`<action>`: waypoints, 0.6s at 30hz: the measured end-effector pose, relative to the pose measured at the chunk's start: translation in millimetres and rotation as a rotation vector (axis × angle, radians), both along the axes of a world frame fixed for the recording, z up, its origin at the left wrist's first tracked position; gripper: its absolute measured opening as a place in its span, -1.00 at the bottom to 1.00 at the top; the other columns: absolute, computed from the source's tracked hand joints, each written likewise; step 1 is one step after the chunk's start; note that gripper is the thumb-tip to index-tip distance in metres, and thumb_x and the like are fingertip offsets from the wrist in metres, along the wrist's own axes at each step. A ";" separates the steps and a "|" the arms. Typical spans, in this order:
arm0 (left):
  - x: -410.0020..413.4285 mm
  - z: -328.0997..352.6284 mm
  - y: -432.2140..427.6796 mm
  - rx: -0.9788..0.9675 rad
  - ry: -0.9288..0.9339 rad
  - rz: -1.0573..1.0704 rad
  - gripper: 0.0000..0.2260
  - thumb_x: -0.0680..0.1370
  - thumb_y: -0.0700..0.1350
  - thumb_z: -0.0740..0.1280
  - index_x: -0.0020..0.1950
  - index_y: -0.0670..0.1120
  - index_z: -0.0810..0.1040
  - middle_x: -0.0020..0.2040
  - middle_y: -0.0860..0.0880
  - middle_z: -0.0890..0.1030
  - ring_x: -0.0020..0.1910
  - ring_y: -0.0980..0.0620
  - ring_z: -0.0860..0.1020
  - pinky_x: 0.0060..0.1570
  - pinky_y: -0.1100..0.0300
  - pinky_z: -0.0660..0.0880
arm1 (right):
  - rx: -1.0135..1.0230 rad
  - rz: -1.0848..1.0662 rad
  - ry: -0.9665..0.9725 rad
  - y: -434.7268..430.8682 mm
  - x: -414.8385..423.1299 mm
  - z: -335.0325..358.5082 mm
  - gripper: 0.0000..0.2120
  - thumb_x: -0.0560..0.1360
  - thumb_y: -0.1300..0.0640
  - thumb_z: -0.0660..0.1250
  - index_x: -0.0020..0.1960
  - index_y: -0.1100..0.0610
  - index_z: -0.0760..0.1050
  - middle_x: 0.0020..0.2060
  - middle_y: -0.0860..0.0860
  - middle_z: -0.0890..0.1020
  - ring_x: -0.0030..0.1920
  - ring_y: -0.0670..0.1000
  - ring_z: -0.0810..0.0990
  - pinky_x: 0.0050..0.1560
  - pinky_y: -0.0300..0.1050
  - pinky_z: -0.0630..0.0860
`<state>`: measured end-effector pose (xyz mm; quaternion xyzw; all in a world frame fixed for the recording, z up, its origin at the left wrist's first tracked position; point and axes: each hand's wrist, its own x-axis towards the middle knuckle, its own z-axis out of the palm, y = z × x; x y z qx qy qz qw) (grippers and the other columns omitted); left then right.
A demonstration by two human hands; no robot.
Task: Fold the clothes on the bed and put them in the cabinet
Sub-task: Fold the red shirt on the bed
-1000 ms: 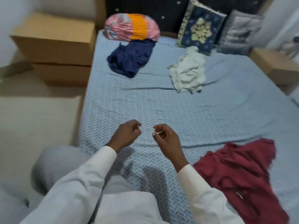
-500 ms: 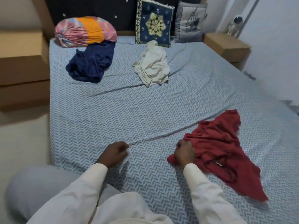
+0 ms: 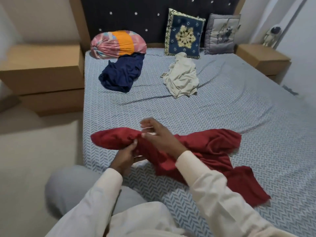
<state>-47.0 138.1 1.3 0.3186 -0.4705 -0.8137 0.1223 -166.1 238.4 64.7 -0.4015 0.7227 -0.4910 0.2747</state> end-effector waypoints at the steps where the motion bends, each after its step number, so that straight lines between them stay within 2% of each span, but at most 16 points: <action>1: -0.8 4.3 -1.7 0.037 -0.012 0.069 -0.73 0.65 -0.04 0.20 0.14 -0.19 0.58 -0.08 -0.20 0.68 -0.18 -0.09 0.66 -0.14 -0.02 0.63 | 0.041 -0.010 0.057 13.5 -10.1 -5.1 -0.74 0.42 0.21 0.39 0.07 0.01 0.50 -0.04 -0.02 0.63 -0.07 -0.02 0.65 0.04 -0.05 0.57; 3: 0.9 10.0 -9.0 0.121 -0.018 0.216 -0.76 0.66 -0.05 0.19 0.00 -0.16 0.58 -0.30 -0.10 0.67 -0.37 0.01 0.64 -0.36 0.12 0.61 | 0.178 0.059 -0.011 44.7 -18.7 -12.9 -0.82 0.38 0.25 0.42 -0.04 0.11 0.52 -0.24 -0.01 0.62 -0.27 -0.05 0.58 -0.14 -0.01 0.52; 5: -0.6 19.5 -17.0 0.230 -0.009 0.339 -0.80 0.66 -0.08 0.20 -0.03 -0.13 0.56 -0.36 -0.07 0.66 -0.42 0.03 0.63 -0.43 0.14 0.60 | 0.330 0.131 -0.051 73.1 -14.7 -23.2 -0.75 0.33 0.23 0.53 -0.06 0.11 0.54 -0.27 -0.04 0.61 -0.28 -0.10 0.56 -0.14 -0.02 0.53; 6: -1.3 24.7 -22.0 0.269 -0.001 0.385 -0.81 0.66 -0.09 0.20 -0.03 -0.13 0.55 -0.35 -0.07 0.67 -0.42 0.02 0.64 -0.44 0.12 0.60 | 0.378 0.130 -0.012 84.3 -9.9 -29.6 -0.67 0.27 0.17 0.58 -0.03 0.06 0.53 -0.21 -0.08 0.61 -0.23 -0.14 0.56 -0.07 -0.04 0.54; 8: -0.4 35.3 -34.4 0.306 0.023 0.471 -0.81 0.66 -0.12 0.19 -0.06 -0.13 0.54 -0.32 -0.10 0.65 -0.44 0.03 0.64 -0.50 0.13 0.58 | 0.477 0.143 0.240 94.0 1.4 -49.6 -0.37 0.15 -0.04 0.59 0.18 -0.05 0.47 0.02 -0.11 0.58 0.00 -0.17 0.55 0.13 -0.11 0.51; 10: 4.2 48.5 -46.2 0.343 0.049 0.546 -0.79 0.67 -0.14 0.18 -0.11 -0.13 0.51 -0.34 -0.09 0.61 -0.46 0.05 0.62 -0.53 0.18 0.55 | 0.611 0.155 0.482 88.9 14.2 -73.3 -0.01 0.07 -0.23 0.46 0.46 -0.13 0.22 0.32 -0.03 0.45 0.30 -0.04 0.45 0.33 -0.04 0.40; 11: 7.5 56.0 -51.2 0.355 0.063 0.566 -0.77 0.67 -0.15 0.17 -0.13 -0.13 0.50 -0.38 -0.08 0.61 -0.47 0.06 0.60 -0.54 0.20 0.54 | 0.640 0.098 0.525 82.4 21.8 -80.7 0.07 0.07 -0.25 0.42 0.52 -0.12 0.12 0.41 0.02 0.38 0.38 0.03 0.39 0.38 0.02 0.35; 13: 17.9 74.8 -61.8 0.359 0.106 0.601 -0.75 0.68 -0.17 0.14 -0.16 -0.13 0.48 -0.43 -0.06 0.61 -0.53 0.09 0.59 -0.54 0.24 0.54 | 0.618 -0.023 0.588 61.3 36.8 -91.2 0.00 0.15 -0.16 0.39 0.54 -0.05 0.15 0.42 0.07 0.38 0.39 0.10 0.39 0.39 0.08 0.33; 15: 30.7 92.1 -71.3 0.348 0.152 0.642 -0.75 0.68 -0.19 0.13 -0.16 -0.13 0.48 -0.47 -0.05 0.61 -0.54 0.08 0.59 -0.51 0.24 0.56 | 0.492 -0.066 0.565 39.7 45.4 -87.8 -0.21 0.22 -0.01 0.32 0.45 -0.06 0.30 0.31 0.03 0.51 0.31 0.10 0.49 0.32 0.06 0.40; 18: 55.7 116.0 -87.7 0.283 0.252 0.724 -0.78 0.67 -0.15 0.17 -0.13 -0.13 0.51 -0.44 -0.03 0.63 -0.50 0.08 0.60 -0.47 0.23 0.58 | 0.200 -0.019 0.300 11.6 48.6 -49.5 -0.55 0.42 0.22 0.23 0.26 -0.09 0.51 0.14 -0.13 0.65 0.18 -0.07 0.60 0.27 -0.04 0.48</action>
